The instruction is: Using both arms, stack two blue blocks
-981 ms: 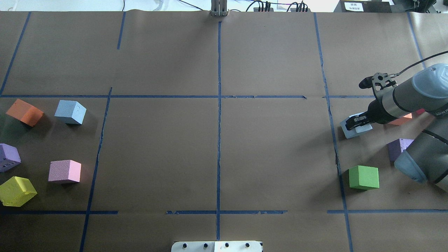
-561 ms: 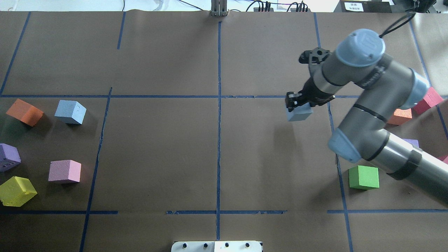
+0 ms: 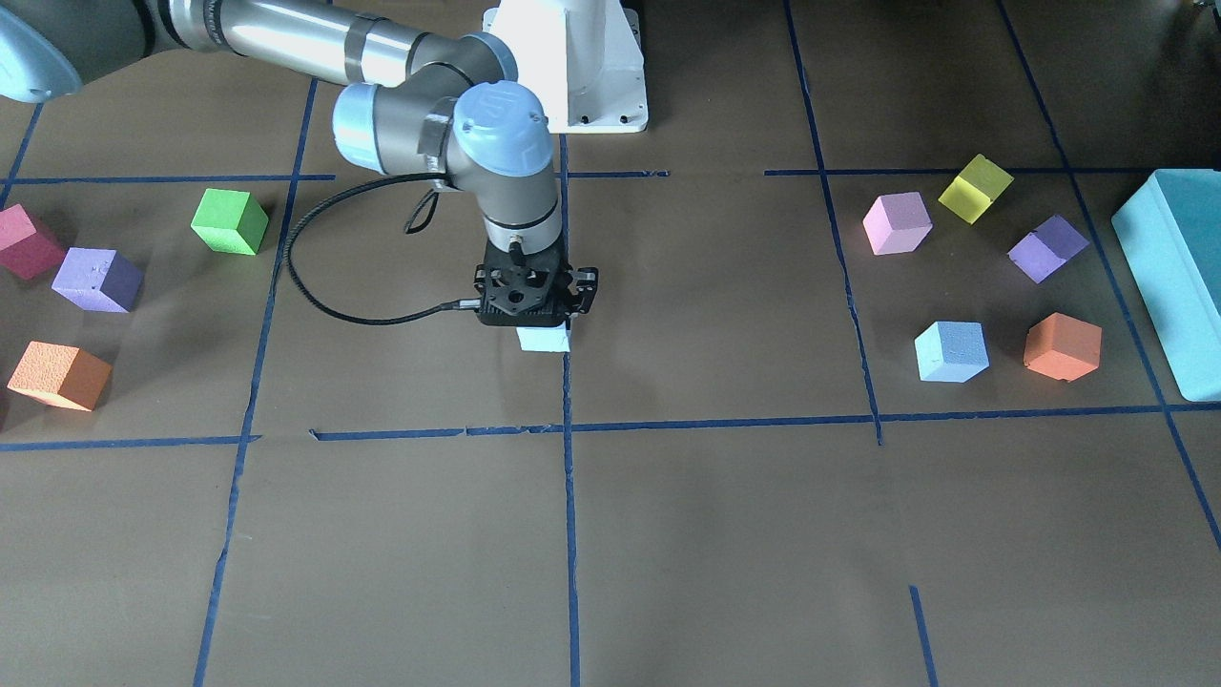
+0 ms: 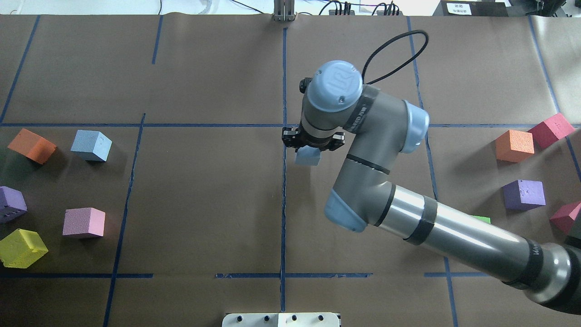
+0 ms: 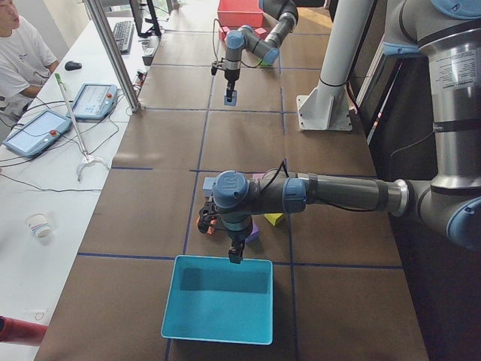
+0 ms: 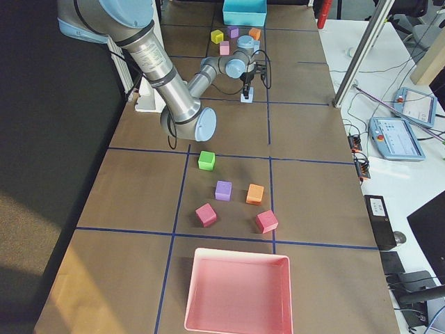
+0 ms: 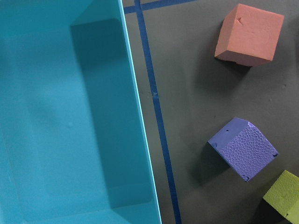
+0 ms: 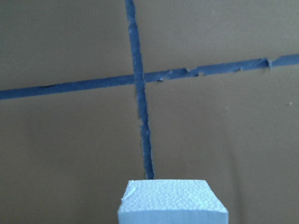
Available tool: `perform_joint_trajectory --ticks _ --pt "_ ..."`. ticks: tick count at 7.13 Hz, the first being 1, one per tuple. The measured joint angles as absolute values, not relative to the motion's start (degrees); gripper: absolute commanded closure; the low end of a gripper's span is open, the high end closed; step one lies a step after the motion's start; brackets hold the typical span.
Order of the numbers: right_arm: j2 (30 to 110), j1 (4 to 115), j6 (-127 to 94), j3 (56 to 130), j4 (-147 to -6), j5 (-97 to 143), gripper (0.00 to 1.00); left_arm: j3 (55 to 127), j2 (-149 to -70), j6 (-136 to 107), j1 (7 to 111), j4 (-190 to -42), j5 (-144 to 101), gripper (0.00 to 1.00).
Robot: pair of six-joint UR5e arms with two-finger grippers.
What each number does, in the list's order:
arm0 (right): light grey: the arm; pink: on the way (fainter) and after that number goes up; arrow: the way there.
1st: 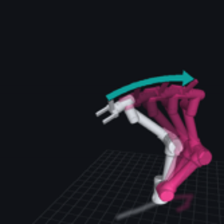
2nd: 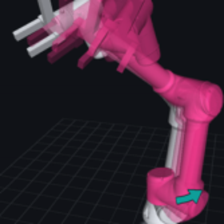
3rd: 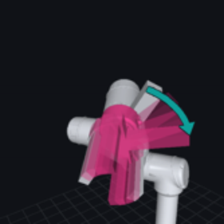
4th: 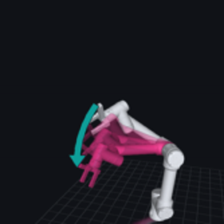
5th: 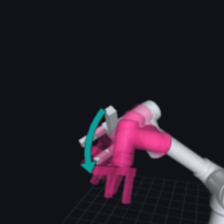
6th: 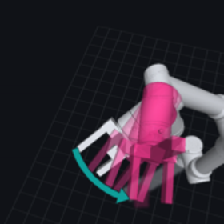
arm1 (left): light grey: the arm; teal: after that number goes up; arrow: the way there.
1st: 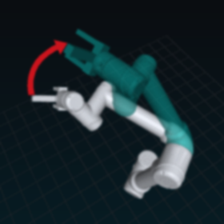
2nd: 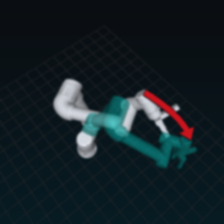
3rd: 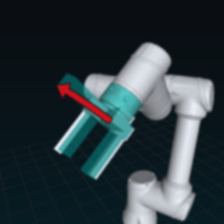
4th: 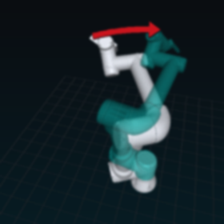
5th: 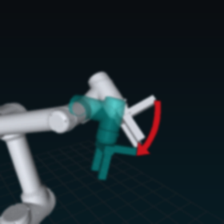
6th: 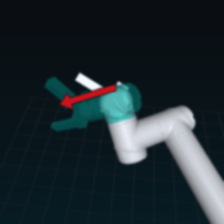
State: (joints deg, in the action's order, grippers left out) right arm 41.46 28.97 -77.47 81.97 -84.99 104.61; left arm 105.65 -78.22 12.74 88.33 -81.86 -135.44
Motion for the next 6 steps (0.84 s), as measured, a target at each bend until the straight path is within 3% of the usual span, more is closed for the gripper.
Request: perform_joint_trajectory --ticks 1,2,6 --pt "40.45 27.47 -79.22 80.58 -84.98 103.14 0.65 105.65 -78.22 12.74 88.33 -81.84 -135.44 0.0" --pt "40.16 26.7 -79.69 79.98 -84.93 102.44 0.03 105.65 -78.22 12.74 88.33 -81.83 -135.44 0.0" --pt "40.0 27.8 -76.56 80.43 -84.93 102.98 0.0 105.94 -78.4 12.74 88.31 -81.91 -135.26 0.0"
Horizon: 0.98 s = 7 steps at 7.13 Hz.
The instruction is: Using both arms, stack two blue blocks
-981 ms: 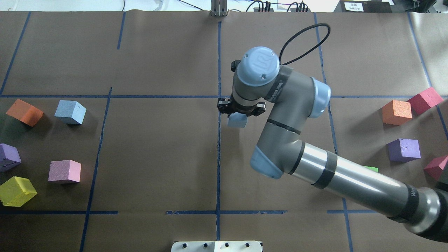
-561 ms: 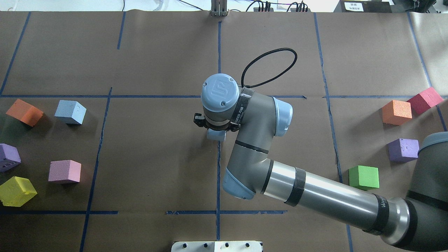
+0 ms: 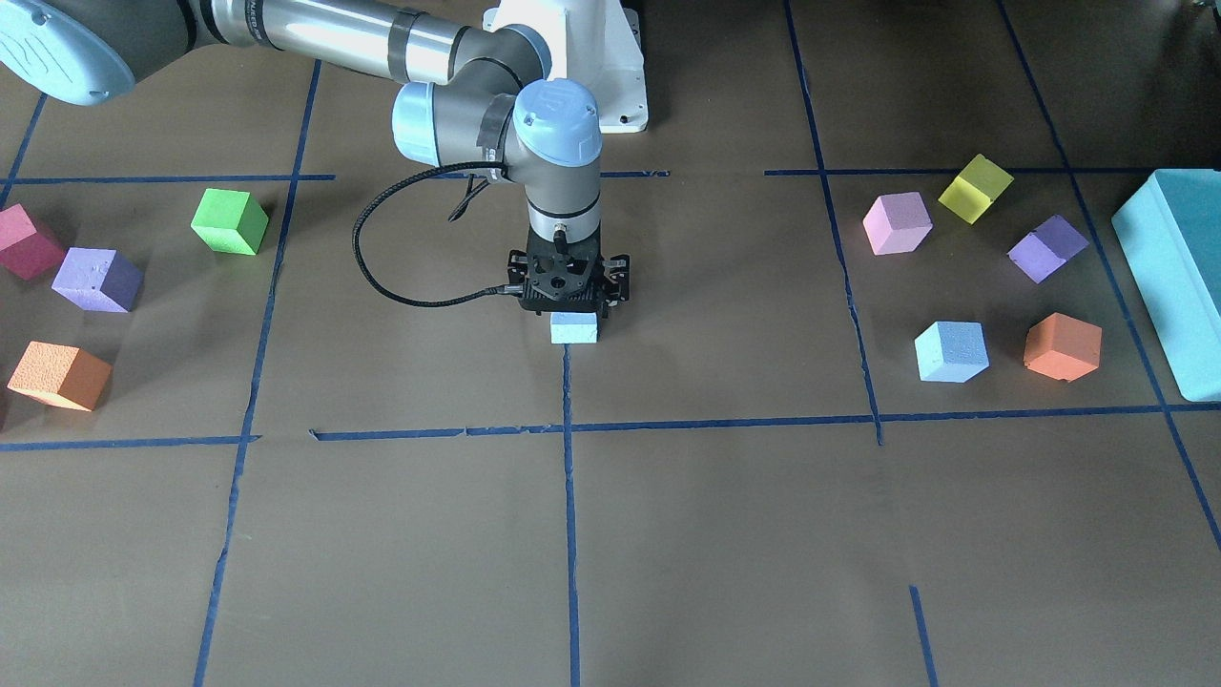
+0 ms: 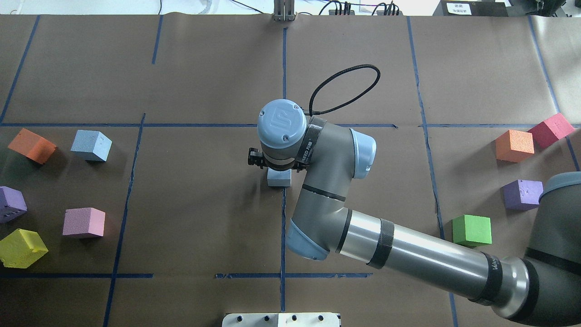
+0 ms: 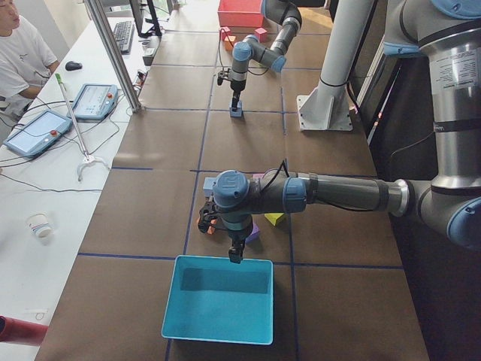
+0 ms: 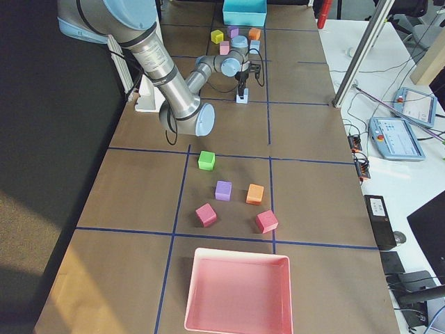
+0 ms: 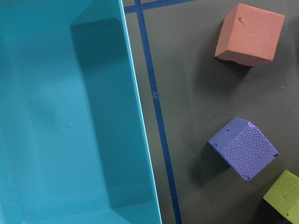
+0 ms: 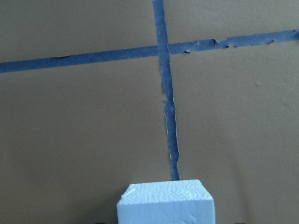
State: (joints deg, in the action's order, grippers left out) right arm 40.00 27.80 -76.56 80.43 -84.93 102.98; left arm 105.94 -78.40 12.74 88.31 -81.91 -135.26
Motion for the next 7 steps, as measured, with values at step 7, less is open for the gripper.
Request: perform_joint_trajectory --ticks 7 --pt "66.04 67.43 -22.53 91.14 -85.62 133.48 0.0 104.95 -88.18 5.22 87.88 -83.82 -135.18 0.0"
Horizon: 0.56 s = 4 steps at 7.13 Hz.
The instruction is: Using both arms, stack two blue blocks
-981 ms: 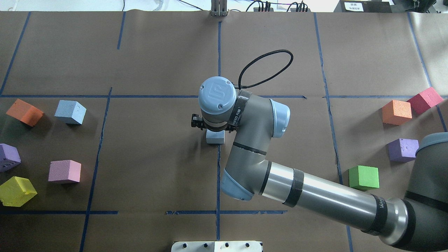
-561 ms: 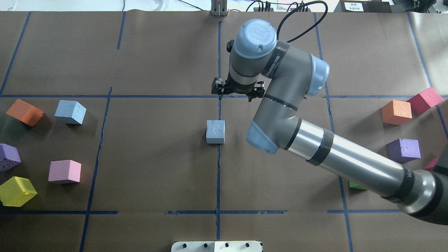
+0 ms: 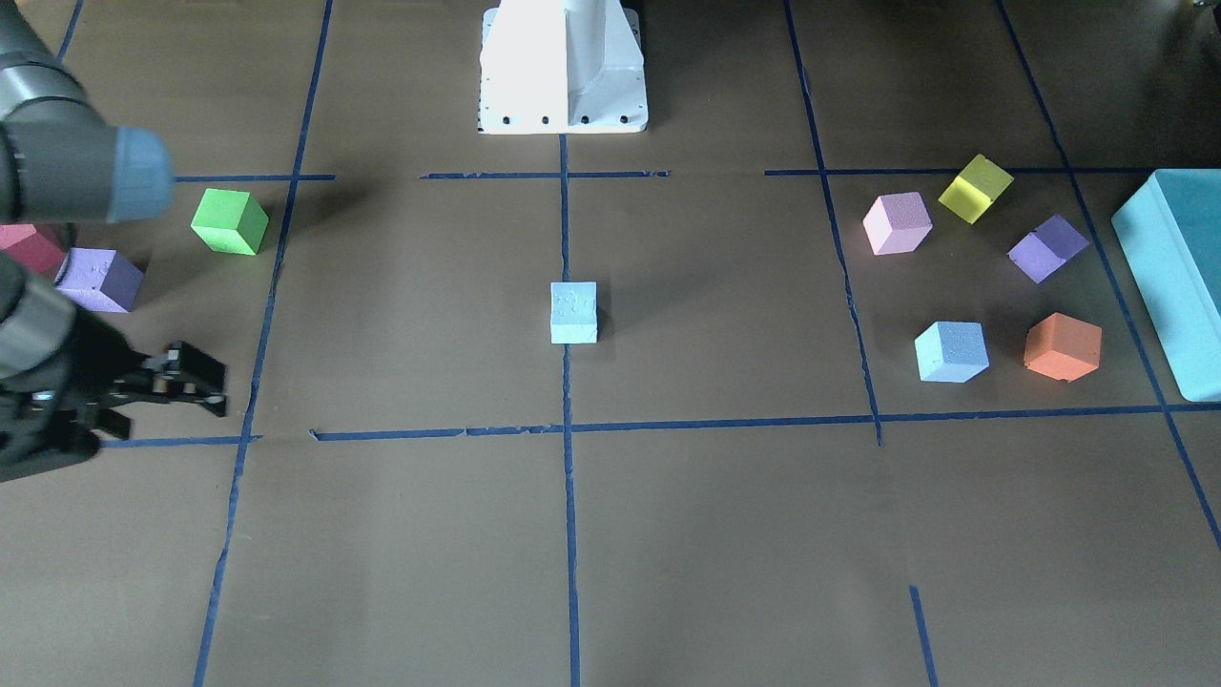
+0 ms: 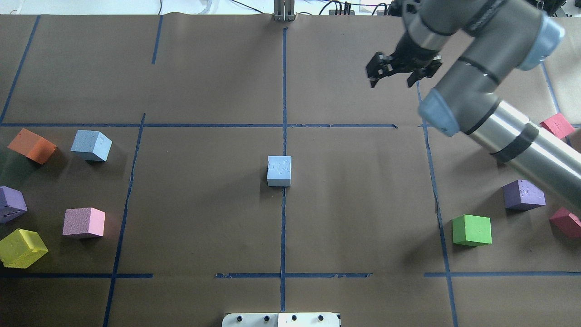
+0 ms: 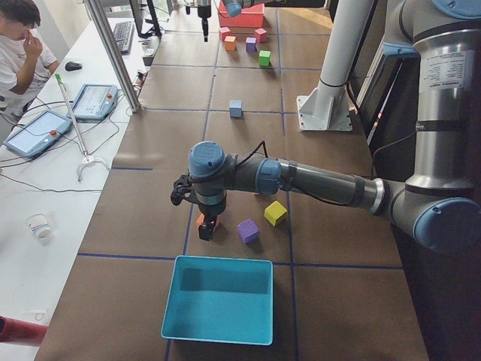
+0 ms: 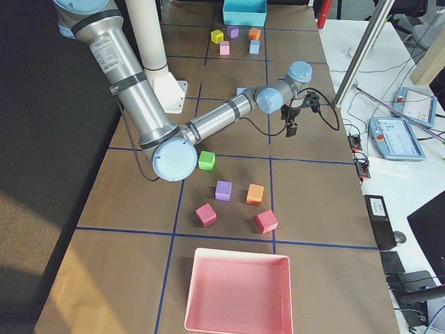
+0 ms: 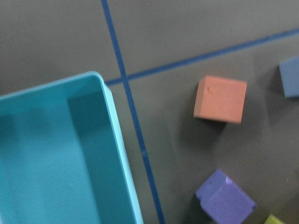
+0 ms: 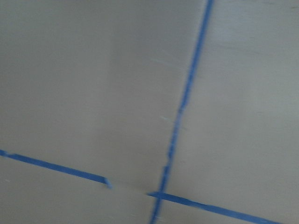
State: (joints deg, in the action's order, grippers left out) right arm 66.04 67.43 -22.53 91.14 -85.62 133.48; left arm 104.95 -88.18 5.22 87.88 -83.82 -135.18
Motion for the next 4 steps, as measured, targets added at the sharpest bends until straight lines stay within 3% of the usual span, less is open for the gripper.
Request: perform_joint_trajectory --ticks 4 --pt "96.5 86.6 11.11 100.65 -85.49 135.88 0.0 108.43 -91.73 -10.76 79.53 -86.67 -135.23 0.0"
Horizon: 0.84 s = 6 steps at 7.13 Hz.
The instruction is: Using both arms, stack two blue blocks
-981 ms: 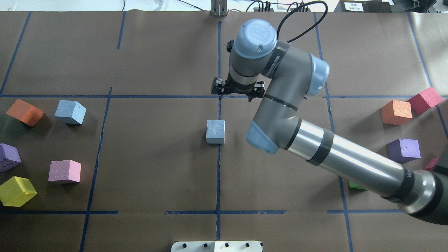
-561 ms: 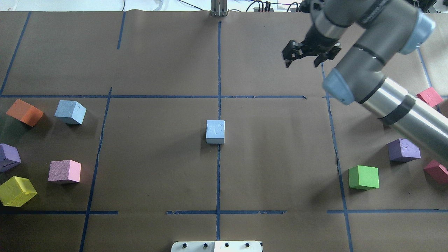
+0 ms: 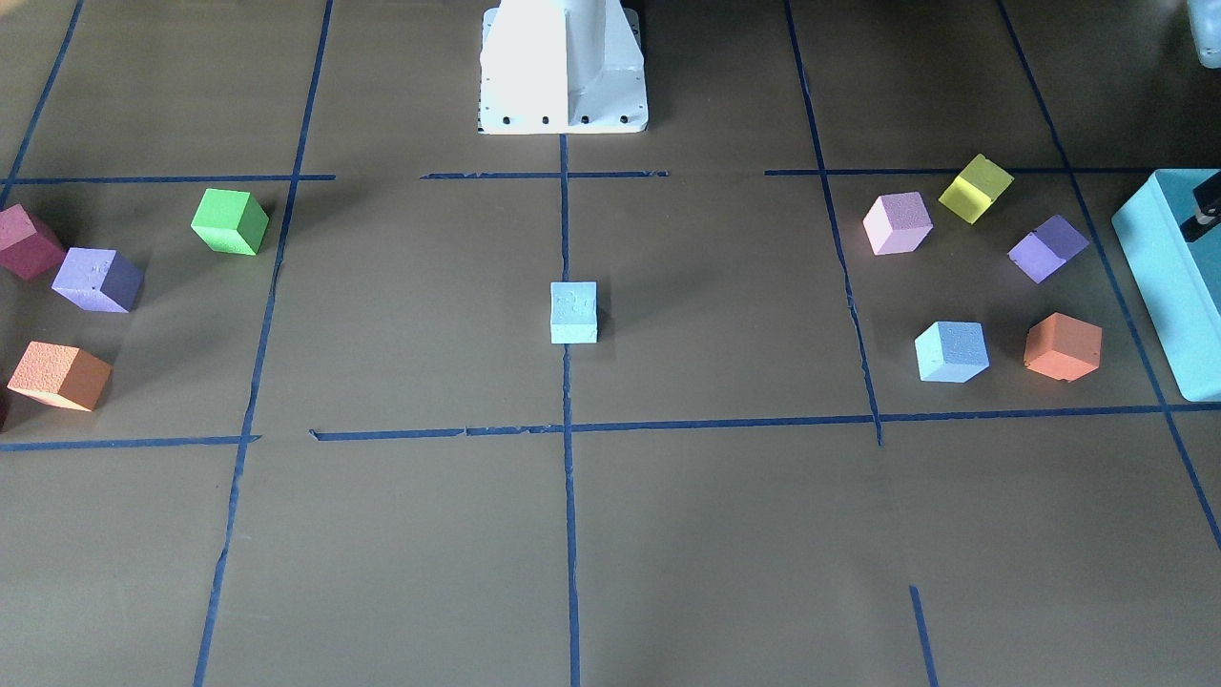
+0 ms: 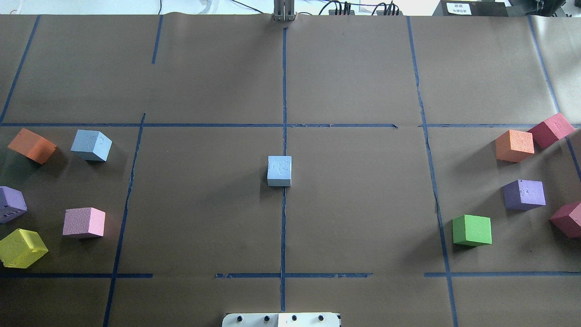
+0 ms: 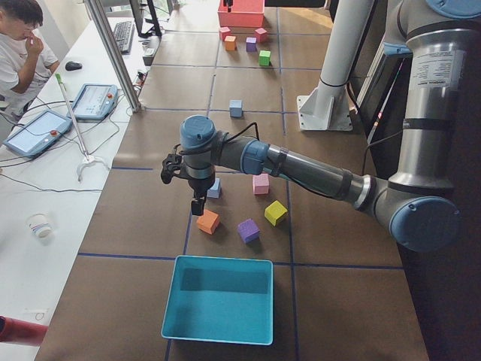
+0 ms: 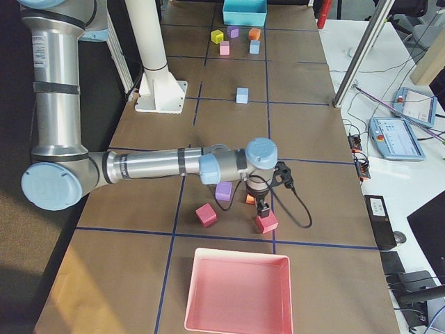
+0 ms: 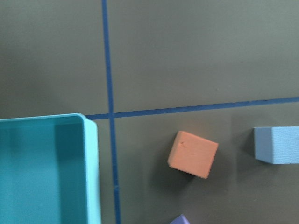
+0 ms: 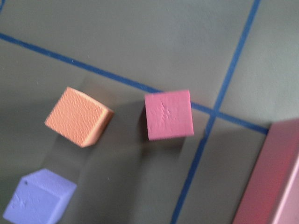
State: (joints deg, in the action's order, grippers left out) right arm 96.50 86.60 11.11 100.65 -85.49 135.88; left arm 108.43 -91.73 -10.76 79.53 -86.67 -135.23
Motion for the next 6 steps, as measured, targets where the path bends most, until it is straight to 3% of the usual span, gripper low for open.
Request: perform_joint_trajectory --ticks 3,6 --pt "104.19 88.43 11.12 106.31 -85.3 134.18 0.0 108.03 -91.75 -28.07 66.25 -98.06 -130.79 0.0" --pt "104.57 88.47 11.04 106.51 -85.2 134.24 0.0 99.16 -93.69 -45.69 57.37 -113.52 -122.47 0.0"
